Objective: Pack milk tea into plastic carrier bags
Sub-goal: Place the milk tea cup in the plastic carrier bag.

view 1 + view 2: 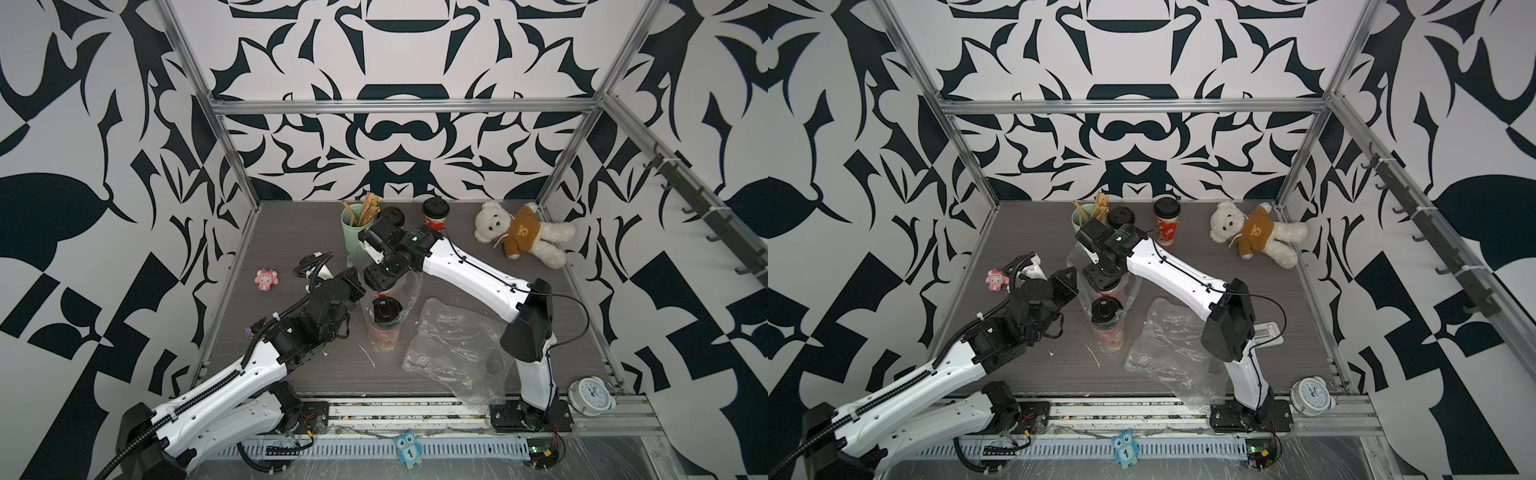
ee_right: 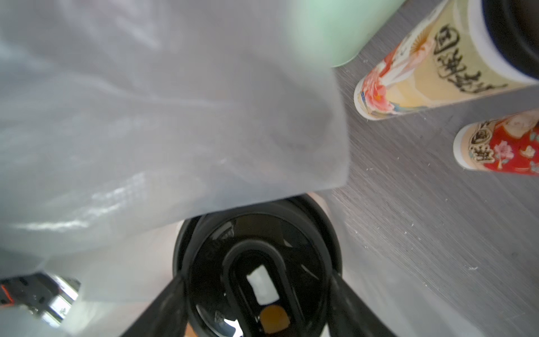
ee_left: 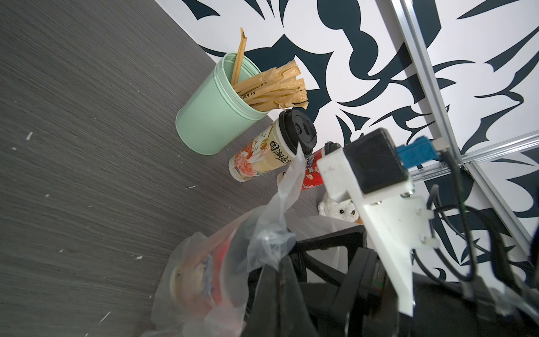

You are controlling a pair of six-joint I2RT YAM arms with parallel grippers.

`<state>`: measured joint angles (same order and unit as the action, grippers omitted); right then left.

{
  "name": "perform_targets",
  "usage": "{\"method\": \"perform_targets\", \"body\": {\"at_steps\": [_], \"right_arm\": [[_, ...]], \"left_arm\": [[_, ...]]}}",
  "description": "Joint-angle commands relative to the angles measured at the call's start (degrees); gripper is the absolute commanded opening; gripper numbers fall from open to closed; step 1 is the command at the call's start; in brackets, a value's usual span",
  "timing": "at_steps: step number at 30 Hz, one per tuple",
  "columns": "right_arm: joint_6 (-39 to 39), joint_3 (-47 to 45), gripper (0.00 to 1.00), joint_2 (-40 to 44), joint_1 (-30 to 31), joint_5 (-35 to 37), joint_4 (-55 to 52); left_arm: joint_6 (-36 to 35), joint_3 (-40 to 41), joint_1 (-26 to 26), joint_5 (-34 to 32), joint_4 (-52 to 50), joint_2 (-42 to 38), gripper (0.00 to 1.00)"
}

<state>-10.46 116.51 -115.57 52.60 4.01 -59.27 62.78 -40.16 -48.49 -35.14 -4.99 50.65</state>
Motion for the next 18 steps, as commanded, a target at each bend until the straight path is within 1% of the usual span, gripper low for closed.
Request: {"method": "perform_targets", "body": {"at_steps": [1, 4, 7, 8, 12, 16, 18], "right_arm": [[-0.17, 1.19, 0.80, 0.95, 0.16, 1.10, -2.45], [-0.01, 2.01, 0.88, 1.35, 0.18, 1.09, -2.86], [0.14, 3.96, 0.92, 1.65, 0.20, 1.09, -4.07], [0.26, 4.79, 0.99, 1.97, 0.22, 1.01, -4.50], [0.66, 7.10, 0.99, 4.77, 0.22, 0.57, -4.96], [0.40, 7.83, 0.99, 9.91, 0.23, 0.50, -5.76], [-0.60, 6.82, 0.99, 13.28, 0.22, 1.14, -6.62]], "left_arm": [[0.66, -0.10, 0.15, -0.82, -0.19, -0.21, 0.00], [1.17, 0.41, 0.11, -0.81, -0.45, -0.20, 0.00], [1.38, 0.61, 0.15, -0.64, -0.63, -0.13, 0.00], [1.46, 0.74, 0.15, -0.68, -0.72, -0.12, 0.00], [1.67, 0.94, 0.16, -0.55, -0.91, 0.23, 0.00], [1.82, 1.15, 0.15, -0.45, -0.85, 0.63, 0.00], [1.93, 1.31, 0.15, -0.33, -0.64, 0.67, 0.00]]}}
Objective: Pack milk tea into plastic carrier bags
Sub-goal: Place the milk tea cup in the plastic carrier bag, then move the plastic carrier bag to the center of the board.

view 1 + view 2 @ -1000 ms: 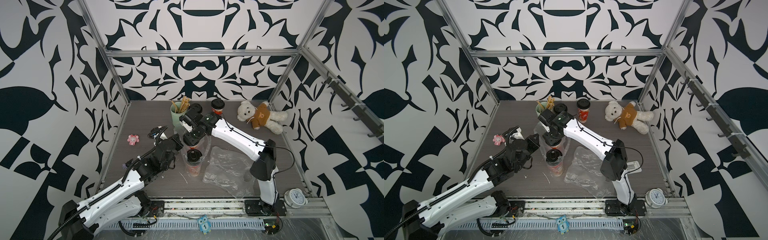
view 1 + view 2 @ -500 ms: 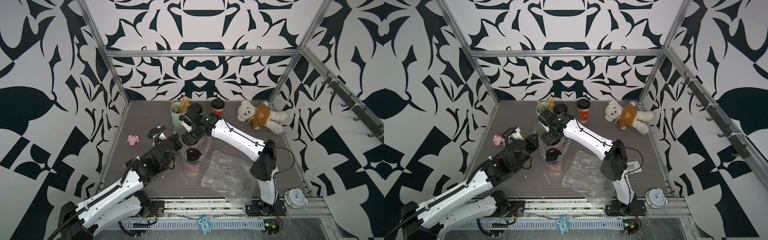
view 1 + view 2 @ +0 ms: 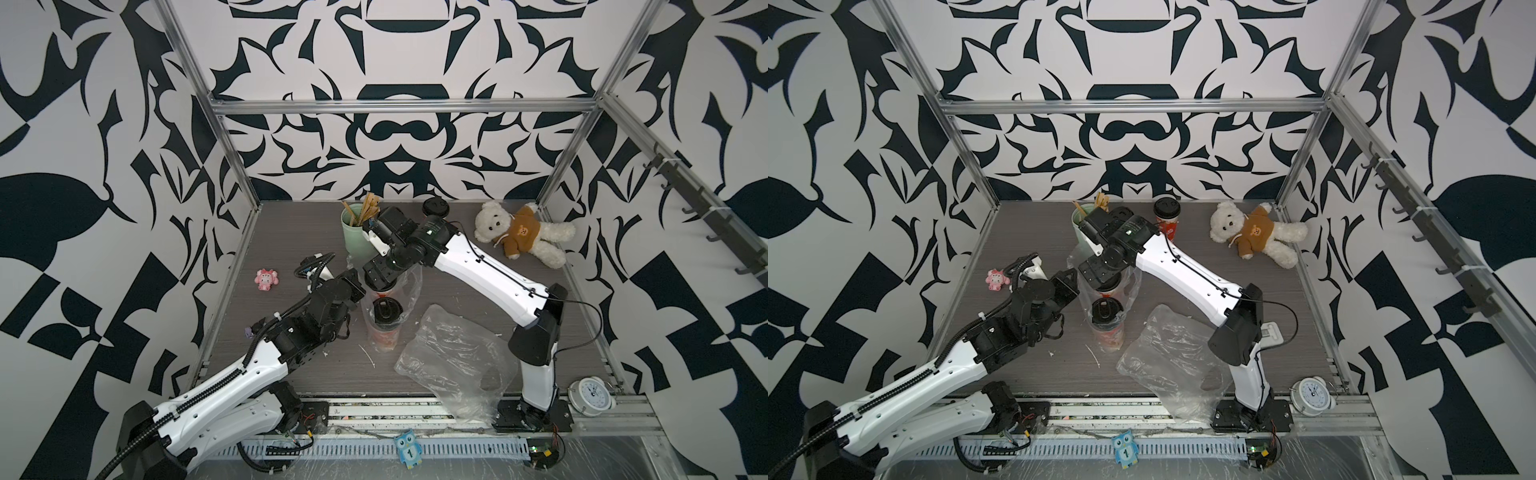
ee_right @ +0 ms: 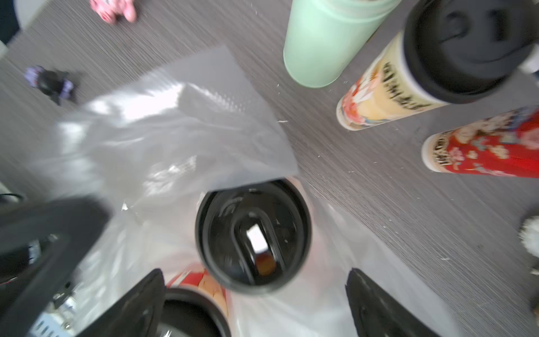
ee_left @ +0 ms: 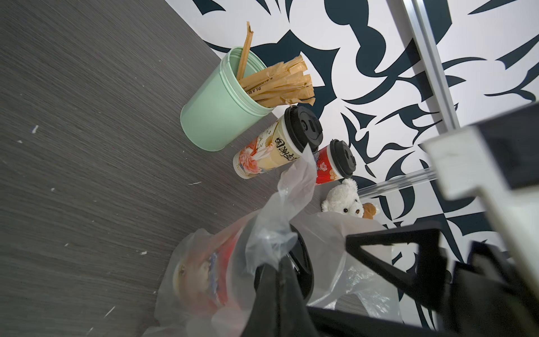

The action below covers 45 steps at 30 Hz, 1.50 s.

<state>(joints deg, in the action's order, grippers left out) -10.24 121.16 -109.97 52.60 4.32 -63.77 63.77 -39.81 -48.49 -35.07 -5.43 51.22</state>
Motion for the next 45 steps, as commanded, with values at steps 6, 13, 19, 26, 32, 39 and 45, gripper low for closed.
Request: {"method": "perform_targets", "body": {"at_steps": [6, 13, 19, 26, 32, 39, 45], "right_arm": [[-5.43, -9.19, 0.92, 22.16, 0.23, 2.35, -3.09], [-13.90, -23.77, 0.78, 30.30, 0.21, 5.56, -15.04], [-17.71, -36.90, 0.81, 33.01, 0.15, 1.74, -16.67], [-16.81, -48.87, 0.98, 31.67, 0.18, -0.45, -12.10], [-12.71, -54.79, 1.00, 27.04, -1.08, -3.31, -5.16], [-10.16, -58.25, 1.00, 21.59, -4.60, -2.82, -0.49], [-9.89, -59.76, 0.81, 18.87, -6.52, -2.72, 2.34]], "left_arm": [[0.75, 0.88, 0.15, -0.05, 0.24, 0.68, 0.00], [0.91, 0.99, 0.14, 1.10, 0.77, 1.16, 0.00], [1.53, 1.93, 0.15, 1.52, 1.53, 1.16, 0.00], [1.67, 1.83, 0.15, 1.77, 1.56, 1.40, 0.00], [1.76, 1.68, 0.12, 1.85, 1.36, 1.51, 0.00], [1.74, 1.53, 0.15, 0.99, 0.62, 1.25, 0.00], [1.80, 1.34, 0.15, 0.69, 0.31, 1.51, 0.00]]}}
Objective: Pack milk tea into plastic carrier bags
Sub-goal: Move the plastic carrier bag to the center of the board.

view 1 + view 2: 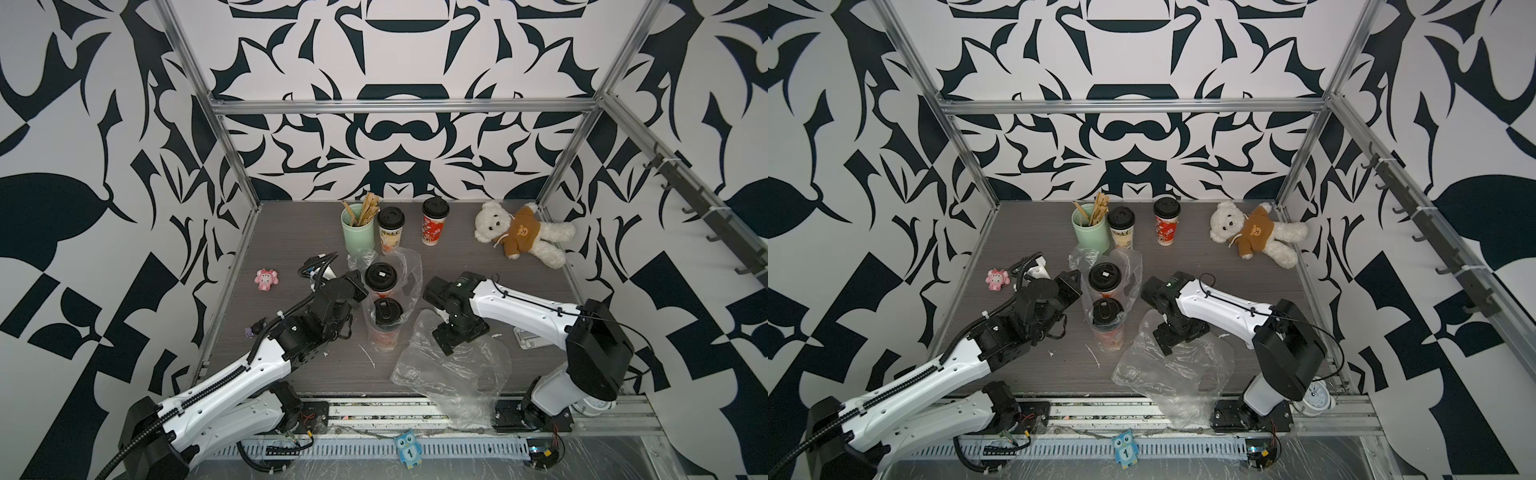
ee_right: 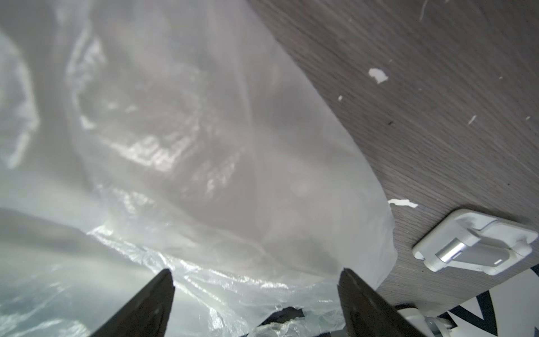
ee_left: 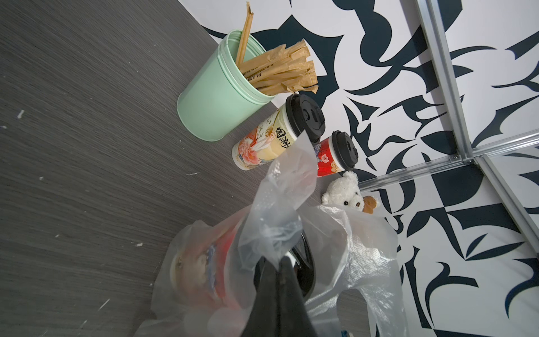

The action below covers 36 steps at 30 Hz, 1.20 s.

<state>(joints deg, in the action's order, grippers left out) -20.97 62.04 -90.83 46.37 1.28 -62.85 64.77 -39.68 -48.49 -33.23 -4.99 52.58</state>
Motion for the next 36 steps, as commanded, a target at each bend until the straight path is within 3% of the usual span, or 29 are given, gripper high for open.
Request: {"method": "perform_targets", "body": {"at_steps": [1, 5, 7, 10, 29, 36], "right_arm": [[0.92, -0.73, 0.69, -0.81, -0.36, 0.10, 1.86], [1.07, -0.96, 0.25, -2.33, -0.59, 0.10, 2.55], [1.14, -0.98, 0.12, -2.68, -0.88, 0.59, 2.56], [1.13, -0.37, 0.00, -2.61, -1.82, 1.96, 2.05], [9.28, 10.85, 0.00, -5.99, -17.06, 7.92, 2.43], [6.79, 15.70, 0.00, 1.70, -16.02, 4.37, -5.31]], "left_arm": [[0.80, 1.10, 0.15, -1.28, -0.10, 0.22, 0.00], [0.78, 0.78, 0.15, -1.43, -0.44, 0.44, 0.00], [0.76, 0.70, 0.17, -1.55, -0.54, 0.51, 0.00], [0.78, 0.75, 0.15, -1.56, -0.67, 0.56, 0.00], [-0.44, -0.46, 0.15, -3.64, -2.03, 0.68, 0.00], [-0.52, -0.56, 0.15, -3.90, -2.12, 0.38, 0.00]]}}
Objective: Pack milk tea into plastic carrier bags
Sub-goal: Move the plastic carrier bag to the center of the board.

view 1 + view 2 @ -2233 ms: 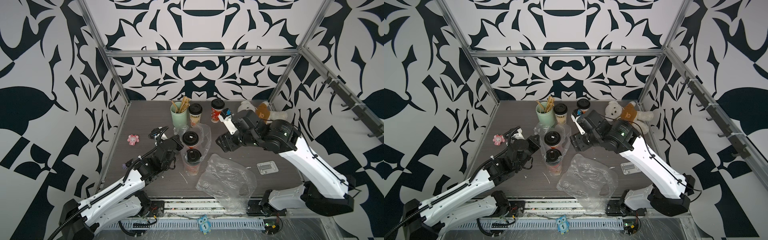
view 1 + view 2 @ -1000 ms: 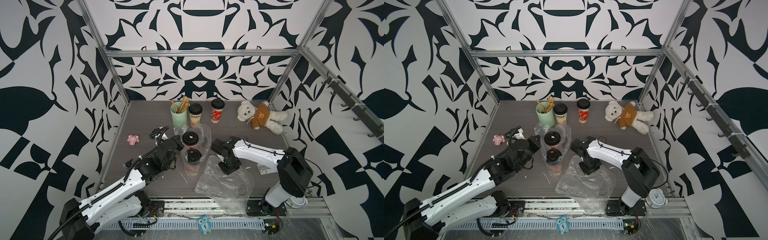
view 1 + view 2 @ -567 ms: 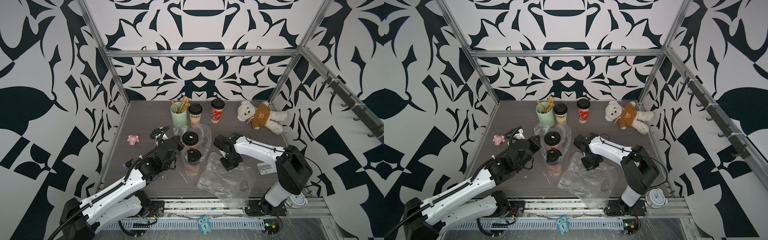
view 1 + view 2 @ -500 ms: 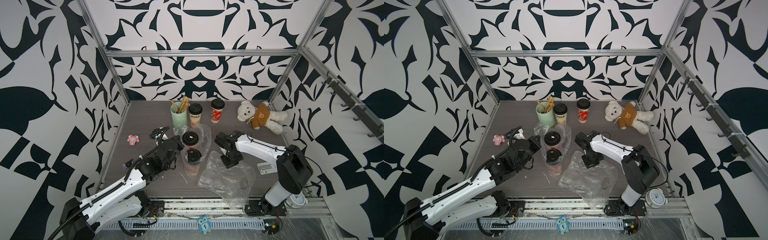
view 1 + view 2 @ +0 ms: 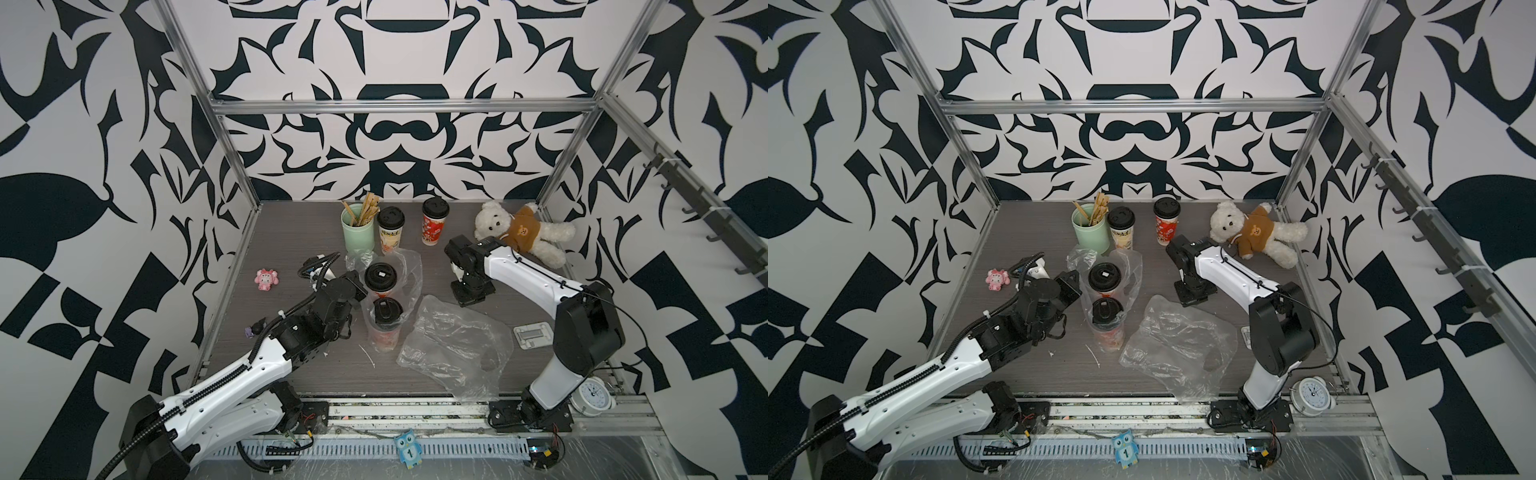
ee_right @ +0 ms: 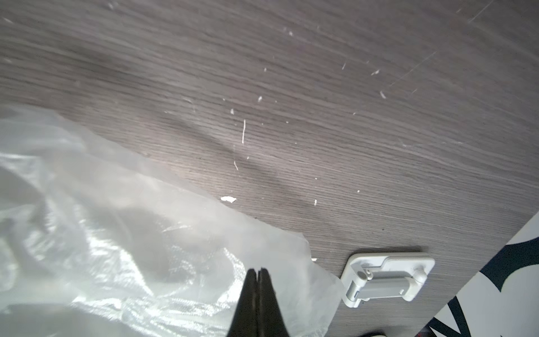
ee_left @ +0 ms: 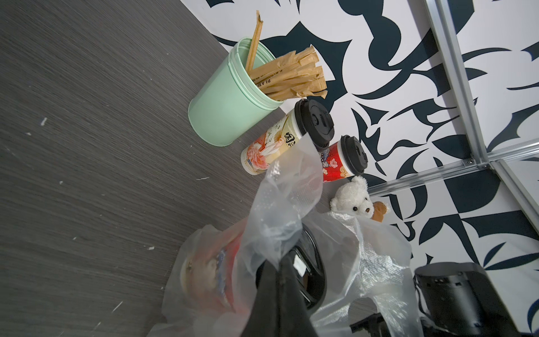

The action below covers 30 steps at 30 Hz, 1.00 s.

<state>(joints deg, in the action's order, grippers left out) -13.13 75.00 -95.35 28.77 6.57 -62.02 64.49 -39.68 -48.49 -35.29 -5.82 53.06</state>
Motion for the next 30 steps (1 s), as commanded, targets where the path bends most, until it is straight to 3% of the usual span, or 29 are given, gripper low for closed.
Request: {"method": "perform_targets", "body": {"at_steps": [1, 6, 8, 11, 13, 16, 18, 23, 26, 28, 29, 30], "right_arm": [[-2.45, 2.67, 0.00, 8.49, 2.53, -1.15, -7.29], [-10.90, -1.83, 0.01, 16.93, 10.78, -10.74, -7.06], [-15.02, -3.79, 0.17, 18.14, 17.47, -12.71, -6.30], [-19.90, -5.63, 0.53, 19.30, 26.12, -13.48, -6.15], [-22.70, -7.39, 0.68, 20.89, 29.36, -13.42, -6.61], [-25.70, -10.60, 0.83, 24.06, 31.89, -13.02, -7.22], [-27.07, -12.40, 0.86, 25.69, 33.35, -12.74, -6.47], [-27.87, -13.74, 0.77, 26.62, 37.55, -13.69, -3.29], [-28.74, -13.66, 0.48, 26.42, 41.10, -16.48, 1.55], [-29.18, -13.73, 0.25, 25.32, 43.91, -18.29, 4.79], [-29.30, -14.06, 0.07, 24.05, 45.45, -19.20, 6.26], [-29.37, -14.53, 0.00, 22.98, 46.19, -19.92, 7.38]], "left_arm": [[-0.24, -0.58, 0.15, -1.76, -1.29, -0.08, 0.00], [-0.24, -0.78, 0.16, -1.61, -1.47, 0.11, 0.00], [-0.24, -0.79, 0.15, -1.52, -1.54, 0.24, 0.00], [-0.20, -0.92, 0.15, -1.07, -1.48, 0.68, 0.00], [-0.20, -0.91, 0.15, -0.71, -1.40, 1.03, 0.00], [0.00, -0.63, 0.15, 0.01, -1.03, 1.52, 0.00], [0.28, -0.57, 0.16, 0.41, -0.77, 2.02, 0.00], [1.12, -0.43, 0.15, 1.18, -0.72, 2.70, 0.00], [1.08, -0.47, 0.15, 0.99, -0.93, 2.82, 0.00], [1.17, -0.44, 0.15, 0.76, -1.12, 2.73, 0.00], [1.17, -0.36, 0.15, 0.70, -1.21, 2.67, 0.00], [1.25, -0.35, 0.15, 0.57, -1.38, 2.51, 0.00]]}}
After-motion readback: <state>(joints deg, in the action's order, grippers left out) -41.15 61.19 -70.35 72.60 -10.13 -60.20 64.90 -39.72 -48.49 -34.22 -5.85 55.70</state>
